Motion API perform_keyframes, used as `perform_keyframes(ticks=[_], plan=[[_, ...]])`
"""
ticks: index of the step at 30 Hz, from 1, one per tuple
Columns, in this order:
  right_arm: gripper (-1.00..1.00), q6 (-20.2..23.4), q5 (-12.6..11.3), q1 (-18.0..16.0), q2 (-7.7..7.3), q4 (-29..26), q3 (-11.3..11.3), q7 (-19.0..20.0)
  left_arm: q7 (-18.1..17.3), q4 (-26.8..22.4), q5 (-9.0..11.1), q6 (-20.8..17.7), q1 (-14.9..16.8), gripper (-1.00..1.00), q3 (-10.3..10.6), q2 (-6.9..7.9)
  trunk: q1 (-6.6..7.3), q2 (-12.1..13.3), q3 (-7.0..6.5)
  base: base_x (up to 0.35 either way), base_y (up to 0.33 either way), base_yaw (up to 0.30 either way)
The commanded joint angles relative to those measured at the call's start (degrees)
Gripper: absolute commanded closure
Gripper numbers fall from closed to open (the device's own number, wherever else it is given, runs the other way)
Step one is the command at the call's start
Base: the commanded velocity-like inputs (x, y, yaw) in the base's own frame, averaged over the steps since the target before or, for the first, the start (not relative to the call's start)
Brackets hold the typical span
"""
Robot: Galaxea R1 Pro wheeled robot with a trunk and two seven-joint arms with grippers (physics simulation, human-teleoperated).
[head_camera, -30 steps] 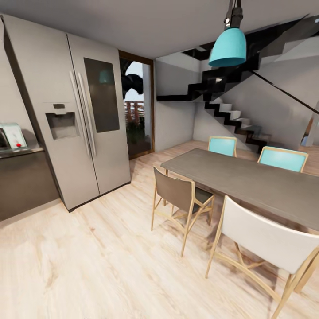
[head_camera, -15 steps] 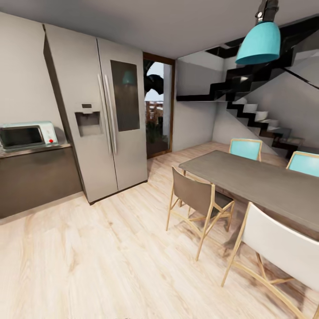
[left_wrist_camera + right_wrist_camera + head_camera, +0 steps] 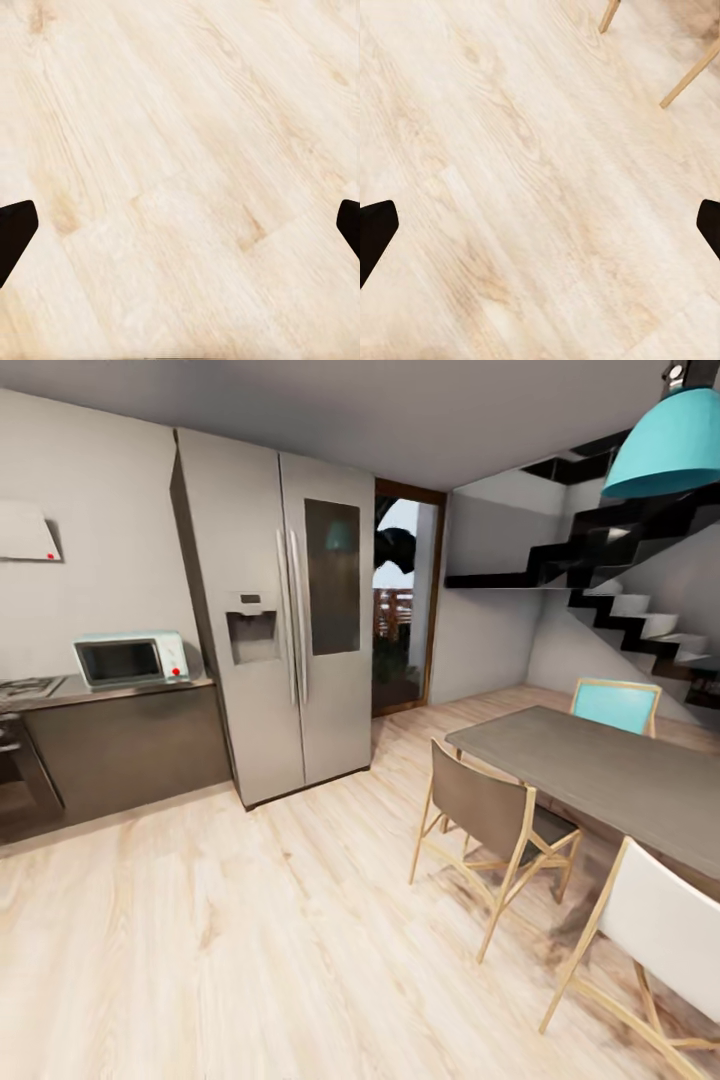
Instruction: Pick up the poster from the kitchen countertop and hang it on one of the wall nails in the kitchen.
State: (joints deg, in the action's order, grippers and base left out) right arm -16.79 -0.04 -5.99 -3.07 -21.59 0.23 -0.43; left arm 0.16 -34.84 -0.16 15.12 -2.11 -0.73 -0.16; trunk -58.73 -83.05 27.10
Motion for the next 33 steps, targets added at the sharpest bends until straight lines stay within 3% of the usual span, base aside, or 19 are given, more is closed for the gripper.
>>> perform_keyframes(ticks=[1, 25, 33], plan=[[-1.0, -0.2, 0.0, 0.0, -0.01, 0.0, 0.0, 0.0, 0.0, -0.1, 0.0, 0.1, 0.0, -1.0, -0.1, -0.02, 0.0, 0.0, 0.05, 0.0, 0.0, 0.281], [-1.0, -0.2, 0.1, 0.0, 0.03, 0.0, 0.1, -0.1, 0.0, -0.1, 0.0, 0.1, 0.0, -1.0, -0.1, -0.02, 0.0, 0.0, 0.06, 0.0, 0.0, 0.28], [-1.0, 0.1, 1.1, 0.5, -0.3, 3.0, 0.1, 0.3, 0.1, -0.1, 0.0, 0.0, 0.0, -1.0, -0.1, -0.02, 0.0, 0.0, 0.08, 0.124, 0.092, 0.068]])
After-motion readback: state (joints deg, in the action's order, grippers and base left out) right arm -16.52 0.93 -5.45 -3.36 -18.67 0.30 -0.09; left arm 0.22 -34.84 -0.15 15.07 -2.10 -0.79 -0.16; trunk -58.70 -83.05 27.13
